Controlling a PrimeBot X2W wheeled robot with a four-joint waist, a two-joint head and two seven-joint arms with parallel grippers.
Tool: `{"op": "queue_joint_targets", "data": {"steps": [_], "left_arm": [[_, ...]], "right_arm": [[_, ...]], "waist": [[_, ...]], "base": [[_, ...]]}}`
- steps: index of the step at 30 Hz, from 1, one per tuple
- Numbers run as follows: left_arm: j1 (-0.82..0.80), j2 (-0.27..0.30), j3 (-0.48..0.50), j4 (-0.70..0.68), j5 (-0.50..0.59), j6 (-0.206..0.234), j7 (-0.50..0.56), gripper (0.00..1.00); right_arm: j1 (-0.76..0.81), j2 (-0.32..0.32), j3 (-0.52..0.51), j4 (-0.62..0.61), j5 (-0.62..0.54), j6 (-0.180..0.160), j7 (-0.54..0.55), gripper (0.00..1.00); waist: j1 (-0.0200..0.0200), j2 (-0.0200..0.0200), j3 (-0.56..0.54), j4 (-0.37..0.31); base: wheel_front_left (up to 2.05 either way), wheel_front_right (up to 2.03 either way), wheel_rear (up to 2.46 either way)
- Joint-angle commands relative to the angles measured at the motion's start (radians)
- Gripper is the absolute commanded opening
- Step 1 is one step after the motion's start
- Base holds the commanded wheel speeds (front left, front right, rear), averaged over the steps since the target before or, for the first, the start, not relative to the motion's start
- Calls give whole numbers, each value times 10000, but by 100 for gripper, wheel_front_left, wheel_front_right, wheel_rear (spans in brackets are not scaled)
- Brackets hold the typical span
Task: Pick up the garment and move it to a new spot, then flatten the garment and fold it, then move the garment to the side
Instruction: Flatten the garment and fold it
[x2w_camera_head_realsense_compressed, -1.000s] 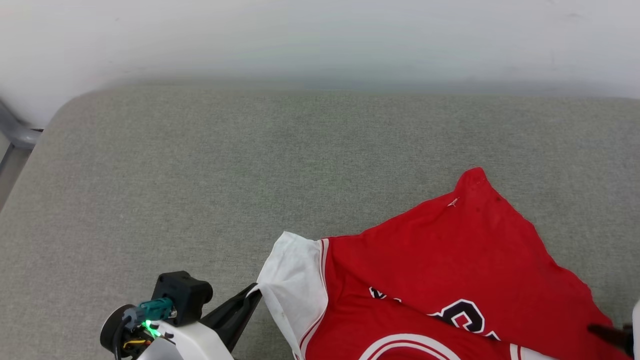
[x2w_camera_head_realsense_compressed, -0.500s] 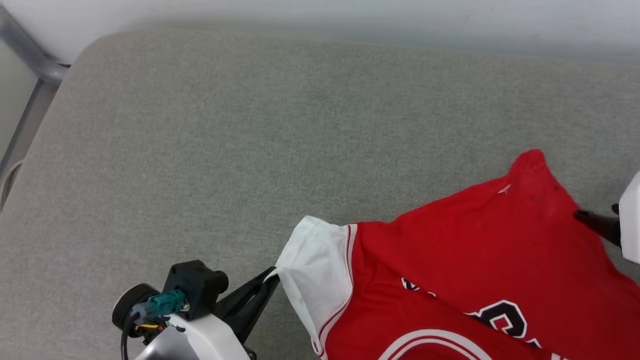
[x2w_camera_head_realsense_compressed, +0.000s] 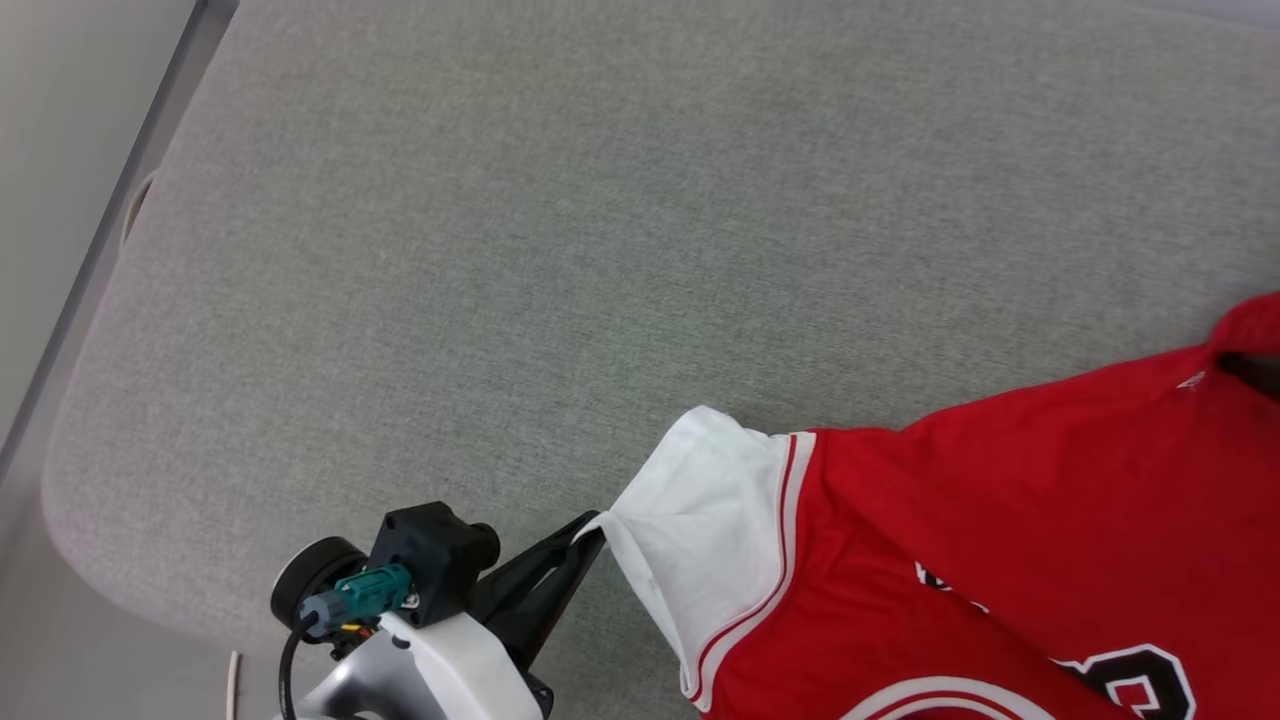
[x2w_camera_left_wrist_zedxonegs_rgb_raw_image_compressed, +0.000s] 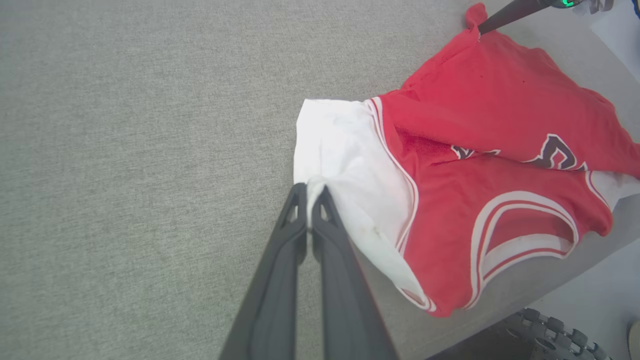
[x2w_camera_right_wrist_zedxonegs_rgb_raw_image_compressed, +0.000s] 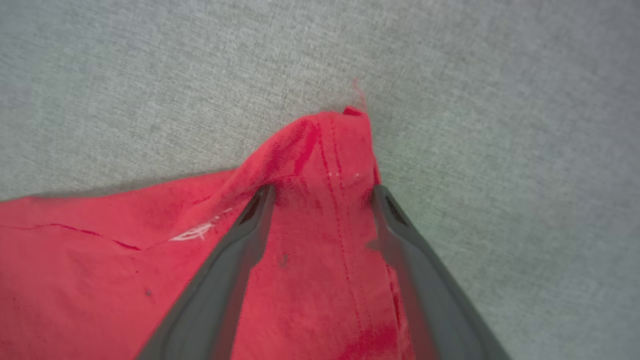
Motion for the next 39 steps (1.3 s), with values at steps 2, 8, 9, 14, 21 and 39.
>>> {"op": "queue_joint_targets", "data": {"steps": [2, 8, 9, 14, 21, 39], "left_arm": [[-155, -120, -59, 73, -7, -93, -62, 0], [-275, -218, -85, 204, 10, -184, -154, 0], [-294, -226, -87, 219, 12, -207, -160, 0], [-352, -244, -102, 284, 31, -258, -183, 0], [-444, -225, -82, 390, 28, -304, -186, 0], [-656, 375, 698, 342, -53, 36, -415, 0]], "right_arm": [[-139, -93, 119, 366, -146, -8, -56, 100], [-21, -52, 316, 1065, -223, -8, -174, 100], [5, -63, 358, 1141, -223, -8, -198, 100], [70, -37, 423, 1484, -200, -9, -270, 36], [-142, -24, 484, 1722, -246, -9, -1241, 0], [-1253, -445, 1618, 1852, 816, -9, -4756, 0]], "waist": [[-2, 0, 269, 289], [-2, 0, 360, 369], [-2, 0, 377, 371], [-2, 0, 434, 357], [-2, 0, 376, 276], [-2, 0, -1478, -989]], "base": [[0, 0, 0], [0, 0, 0], [0, 0, 0], [0, 0, 0], [0, 0, 0], [0, 0, 0]]}}
